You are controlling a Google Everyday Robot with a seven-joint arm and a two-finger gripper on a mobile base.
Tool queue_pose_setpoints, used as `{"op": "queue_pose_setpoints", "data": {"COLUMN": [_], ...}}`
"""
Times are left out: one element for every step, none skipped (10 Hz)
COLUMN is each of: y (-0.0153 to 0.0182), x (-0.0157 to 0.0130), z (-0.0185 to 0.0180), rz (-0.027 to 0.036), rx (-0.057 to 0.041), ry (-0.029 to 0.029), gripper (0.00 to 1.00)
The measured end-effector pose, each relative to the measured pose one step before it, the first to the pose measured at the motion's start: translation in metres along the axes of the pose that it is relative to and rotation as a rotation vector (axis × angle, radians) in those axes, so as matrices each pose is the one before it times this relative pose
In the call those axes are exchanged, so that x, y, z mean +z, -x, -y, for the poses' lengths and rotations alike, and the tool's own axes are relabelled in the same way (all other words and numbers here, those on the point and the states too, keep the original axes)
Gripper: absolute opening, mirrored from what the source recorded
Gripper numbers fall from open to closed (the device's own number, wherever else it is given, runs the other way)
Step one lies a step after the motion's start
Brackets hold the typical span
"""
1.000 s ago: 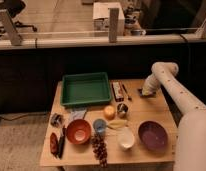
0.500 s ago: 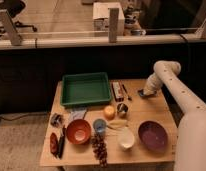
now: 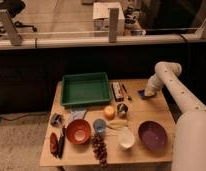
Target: Wipe tray with sponge
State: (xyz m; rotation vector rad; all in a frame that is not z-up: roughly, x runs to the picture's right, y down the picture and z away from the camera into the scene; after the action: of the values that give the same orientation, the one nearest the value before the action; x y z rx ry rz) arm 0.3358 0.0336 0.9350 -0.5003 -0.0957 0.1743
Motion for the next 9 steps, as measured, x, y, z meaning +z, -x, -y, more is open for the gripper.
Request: {"op": "queue_pose_setpoints", "data": {"y": [-0.00092, -0.00095, -0.00176, -0.00166, -0.00306, -0.00222, -0.00209, -0.00329, -0.0036], "x": [0.0007, -0.00029, 0.00014, 0.00042, 0.00124, 0.00174, 0.00184, 0.00294, 0.00214], "z": [-0.00089, -0.00001, -0.00013, 0.00028, -0.00043, 0.00086, 0.00253, 0.00032, 0.00122], "rz": [-0.0071, -0.01427, -0.02626, -0.02508, -0.0272, -0.02183, -0.00637, 0.0006, 0.0052], "rx": [-0.00861, -0.01524, -0.02504, -0.0263, -0.03337, -0.05096, -0.02565, -0.02476, -0.02491], "ry": [0.00127, -0.00316, -0.00567, -0.00622, -0.00236, 0.00095, 0.00234, 0.00678, 0.00491], "gripper": [0.8, 0.8, 0.8, 0.8, 0.8, 0.8, 0.8, 0.8, 0.8]}}
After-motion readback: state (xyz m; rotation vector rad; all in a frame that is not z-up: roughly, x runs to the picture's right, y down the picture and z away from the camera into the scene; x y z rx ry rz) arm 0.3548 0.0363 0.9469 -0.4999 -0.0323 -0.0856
